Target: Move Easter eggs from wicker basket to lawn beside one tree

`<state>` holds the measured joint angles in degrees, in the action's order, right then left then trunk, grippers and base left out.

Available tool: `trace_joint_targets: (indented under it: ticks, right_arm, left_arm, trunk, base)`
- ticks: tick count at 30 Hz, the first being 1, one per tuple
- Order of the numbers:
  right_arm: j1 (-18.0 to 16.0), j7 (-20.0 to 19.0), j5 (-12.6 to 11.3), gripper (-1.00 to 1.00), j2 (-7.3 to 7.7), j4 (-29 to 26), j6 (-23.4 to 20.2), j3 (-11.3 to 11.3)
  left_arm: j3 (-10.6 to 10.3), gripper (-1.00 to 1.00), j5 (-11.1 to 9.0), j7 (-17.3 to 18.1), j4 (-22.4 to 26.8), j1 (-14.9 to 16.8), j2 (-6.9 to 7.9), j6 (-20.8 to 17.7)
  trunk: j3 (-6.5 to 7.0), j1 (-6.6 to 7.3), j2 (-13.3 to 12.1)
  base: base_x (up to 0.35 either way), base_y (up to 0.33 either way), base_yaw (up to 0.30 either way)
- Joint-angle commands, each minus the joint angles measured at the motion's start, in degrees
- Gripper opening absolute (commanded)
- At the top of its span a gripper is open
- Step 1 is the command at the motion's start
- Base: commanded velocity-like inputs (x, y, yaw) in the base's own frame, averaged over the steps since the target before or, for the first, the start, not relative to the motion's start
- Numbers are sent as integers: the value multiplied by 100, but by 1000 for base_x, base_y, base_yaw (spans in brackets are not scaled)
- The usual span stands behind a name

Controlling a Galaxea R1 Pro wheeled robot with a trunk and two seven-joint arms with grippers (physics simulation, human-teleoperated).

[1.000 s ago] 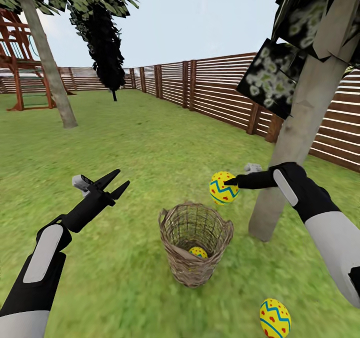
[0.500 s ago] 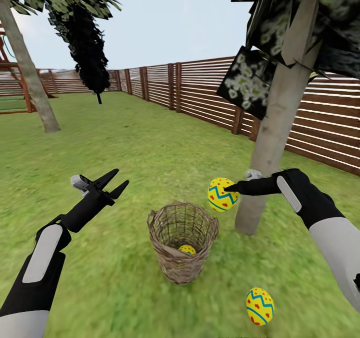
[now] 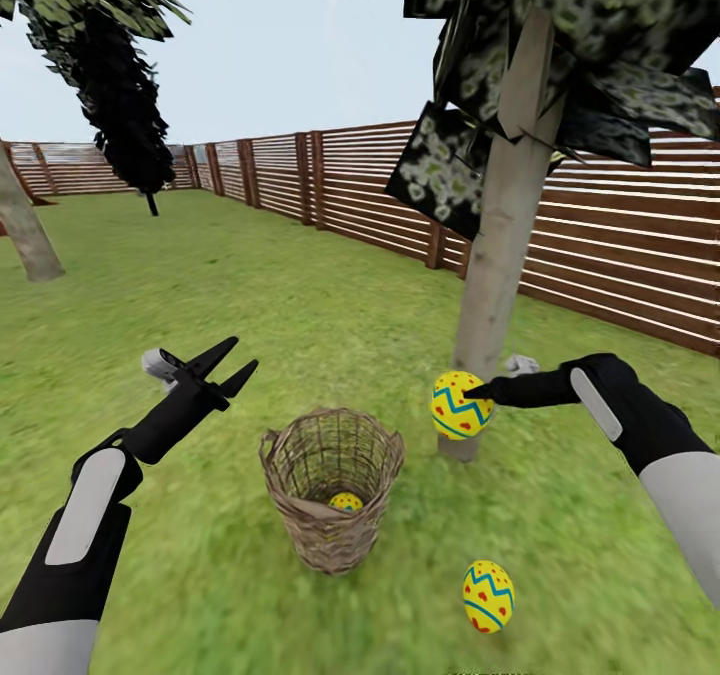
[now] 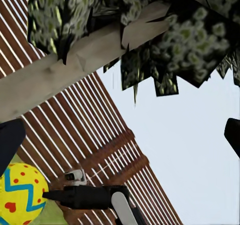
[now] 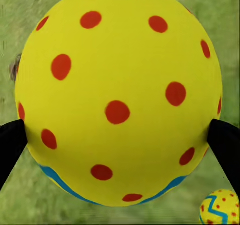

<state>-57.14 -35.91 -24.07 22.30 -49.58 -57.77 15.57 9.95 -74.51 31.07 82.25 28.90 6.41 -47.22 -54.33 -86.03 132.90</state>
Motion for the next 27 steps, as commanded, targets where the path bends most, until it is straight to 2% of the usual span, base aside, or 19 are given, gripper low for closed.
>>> trace_joint_targets:
  ticks: [1,5,10,23,25,27]
  right_arm:
    - [5,12,157,-100,30,1,47,8]
    - [55,14,169,-100,100,213,60,7]
    - [95,21,212,-100,162,375,97,7]
    - [98,108,228,-100,544,1124,91,9]
    - [98,293,235,-100,579,1348,91,15]
    - [98,666,232,-100,576,1534,129,16]
  left_arm:
    - [7,100,-11,4,2,2,1,-33]
    - [7,100,-6,4,2,2,-5,-30]
    - [7,100,-3,-3,2,2,-14,-30]
    - [1,100,6,-3,2,0,-22,-26]
    - [-1,100,6,-4,2,1,-39,-24]
    - [-2,100,6,-3,2,-3,-49,-24]
  trunk:
    - [1,1,2]
    - [19,1,2]
    - [21,1,2]
    - [21,1,2]
    - [21,1,2]
    - [21,1,2]
  base:
    - [0,0,-247]
    - [0,0,-199]
    - [0,0,-17]
    - [0,0,0]
    - [0,0,0]
    - [0,0,0]
